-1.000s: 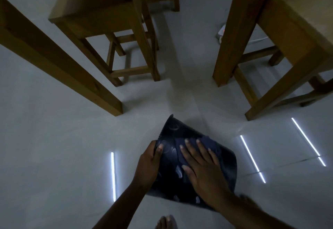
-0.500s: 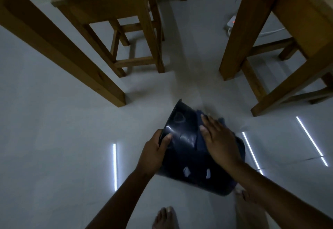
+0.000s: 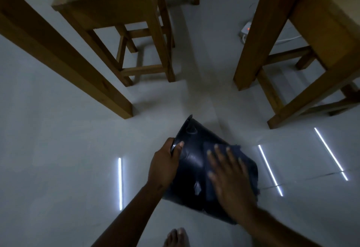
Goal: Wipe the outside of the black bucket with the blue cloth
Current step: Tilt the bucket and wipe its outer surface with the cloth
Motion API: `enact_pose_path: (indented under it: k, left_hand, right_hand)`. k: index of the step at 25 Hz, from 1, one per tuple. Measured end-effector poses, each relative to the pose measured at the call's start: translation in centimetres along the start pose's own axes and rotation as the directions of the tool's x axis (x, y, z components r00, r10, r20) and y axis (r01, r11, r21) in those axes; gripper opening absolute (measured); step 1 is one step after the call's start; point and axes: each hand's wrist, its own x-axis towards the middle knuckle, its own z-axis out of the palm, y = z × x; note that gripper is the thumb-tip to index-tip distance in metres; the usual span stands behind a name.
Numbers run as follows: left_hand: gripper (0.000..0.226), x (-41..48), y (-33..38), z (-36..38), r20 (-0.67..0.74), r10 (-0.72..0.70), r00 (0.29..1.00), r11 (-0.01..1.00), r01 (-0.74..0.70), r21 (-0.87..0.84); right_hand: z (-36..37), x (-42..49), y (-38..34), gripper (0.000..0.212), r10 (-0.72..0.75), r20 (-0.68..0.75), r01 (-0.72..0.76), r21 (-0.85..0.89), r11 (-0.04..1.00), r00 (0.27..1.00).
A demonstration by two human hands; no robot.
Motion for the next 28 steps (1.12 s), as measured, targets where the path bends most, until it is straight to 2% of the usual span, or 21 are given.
enact_pose_path:
  k: [2,3,6,7,8,10,11,12,14,16,17,19,21,22,24,26,27,28]
  left_hand:
    - [0.029,0.4,-0.1,0.1,-0.01,0.0,1.0,1.0,0.0,-0.002]
    - [0.03,0.7,0.0,0.2,-0.018,-0.004,1.0,1.0,0.004,0.004]
    - [0.031,1.0,0.3,0.4,-0.023,-0.009,1.0,0.999,0.01,0.041]
    - [0.031,0.8,0.2,0.4,-0.028,-0.013,1.0,0.999,0.015,0.046]
    - [0.03,0.6,0.3,0.3,-0.029,-0.017,0.999,0.999,0.018,0.047]
    - [0.026,0.4,0.2,-0.2,0.003,-0.029,1.0,0.999,0.029,-0.015]
    - [0.021,0.2,0.1,-0.5,0.051,-0.037,0.998,0.996,0.041,-0.079]
    - [0.018,-0.1,-0.2,-0.9,0.112,-0.044,0.993,0.99,0.058,-0.128]
    - [0.019,-1.1,-0.8,-1.2,0.171,-0.013,0.985,0.995,0.03,-0.093]
    - [0.023,-1.8,-1.1,-0.8,0.104,0.039,0.994,0.999,-0.04,0.013]
    - [0.026,-1.6,-0.7,-0.7,0.058,0.062,0.996,0.997,-0.065,0.048]
    - [0.029,-0.4,0.1,-0.5,-0.027,0.114,0.993,0.99,-0.112,0.081]
    - [0.029,0.5,0.7,-0.4,-0.024,0.143,0.989,0.988,-0.141,0.066]
    - [0.03,0.6,0.7,-0.4,-0.01,0.139,0.99,0.989,-0.139,0.048]
    - [0.031,0.6,0.6,-0.4,0.0,0.112,0.994,0.993,-0.112,0.046]
    - [0.031,0.0,0.3,-0.4,-0.011,0.094,0.996,0.994,-0.093,0.063]
    - [0.03,-0.1,0.3,-0.5,-0.016,0.095,0.995,0.993,-0.093,0.068]
    - [0.03,-0.1,0.2,-0.5,-0.026,0.099,0.995,0.993,-0.097,0.067]
  right_hand:
    - [1.0,-0.7,-1.3,0.056,-0.22,0.032,0.222,-0.074,0.972,0.975]
    - [0.5,1.0,-1.1,0.055,-0.244,0.06,0.247,-0.058,0.967,0.968]
    - [-1.3,4.4,1.0,0.058,0.023,-0.008,-0.023,0.042,0.999,1.0]
    - [-1.3,3.6,1.1,0.062,0.062,-0.003,-0.062,0.046,0.997,0.998]
    - [-0.6,1.9,0.4,0.064,0.063,-0.005,-0.063,0.019,0.998,0.998]
    - [0.6,-0.2,-0.9,0.061,-0.06,-0.013,0.059,-0.027,0.998,0.998]
    - [0.4,0.6,-0.7,0.06,-0.136,-0.001,0.136,-0.031,0.99,0.991]
    - [-0.4,2.6,-0.1,0.059,-0.151,-0.008,0.151,-0.027,0.988,0.989]
    - [-2.3,6.3,2.6,0.056,0.017,0.006,-0.018,0.107,0.994,1.0]
    - [-2.5,5.6,4.2,0.056,0.155,-0.013,-0.15,0.172,0.974,0.988]
    - [-1.5,3.7,3.7,0.058,0.184,-0.069,-0.174,0.134,0.976,0.98]
    - [-0.1,-0.1,0.0,0.057,-0.029,-0.06,0.028,-0.022,0.999,0.998]
    - [0.7,0.7,-0.5,0.055,-0.262,-0.028,0.259,-0.084,0.962,0.965]
    - [-0.3,2.7,0.1,0.054,-0.254,-0.007,0.253,-0.065,0.965,0.967]
    - [-2.0,5.6,2.3,0.052,0.016,-0.033,-0.012,0.098,0.995,0.999]
    - [-1.4,3.6,3.2,0.053,0.174,-0.077,-0.161,0.142,0.977,0.982]
    - [-0.5,1.5,1.8,0.054,0.135,-0.086,-0.129,0.073,0.989,0.987]
    - [0.1,-0.5,-0.3,0.055,0.006,-0.06,-0.007,-0.017,1.0,0.998]
